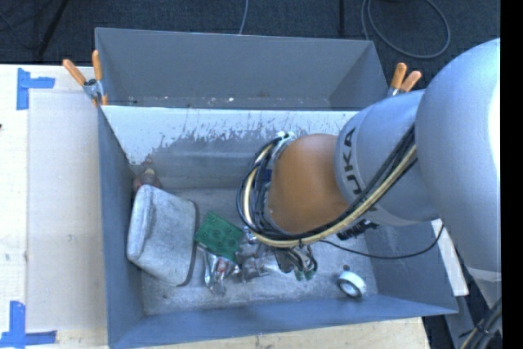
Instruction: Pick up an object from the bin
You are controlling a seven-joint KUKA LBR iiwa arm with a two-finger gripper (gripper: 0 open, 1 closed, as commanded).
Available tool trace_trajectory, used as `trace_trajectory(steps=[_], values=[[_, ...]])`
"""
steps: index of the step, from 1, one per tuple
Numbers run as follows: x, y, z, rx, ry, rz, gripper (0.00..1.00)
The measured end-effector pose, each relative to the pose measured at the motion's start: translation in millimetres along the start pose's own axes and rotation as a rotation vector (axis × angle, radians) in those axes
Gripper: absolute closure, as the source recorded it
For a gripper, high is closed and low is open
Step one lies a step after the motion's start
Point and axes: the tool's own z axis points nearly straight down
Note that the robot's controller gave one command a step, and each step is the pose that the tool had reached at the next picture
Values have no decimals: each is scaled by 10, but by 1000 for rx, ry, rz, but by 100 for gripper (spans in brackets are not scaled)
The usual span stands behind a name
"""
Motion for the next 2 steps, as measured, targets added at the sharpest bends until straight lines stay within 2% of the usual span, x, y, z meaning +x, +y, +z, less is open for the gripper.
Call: trace_trajectory(steps=[2], values=[[0, 0, 0, 0, 0, -2, 100]])
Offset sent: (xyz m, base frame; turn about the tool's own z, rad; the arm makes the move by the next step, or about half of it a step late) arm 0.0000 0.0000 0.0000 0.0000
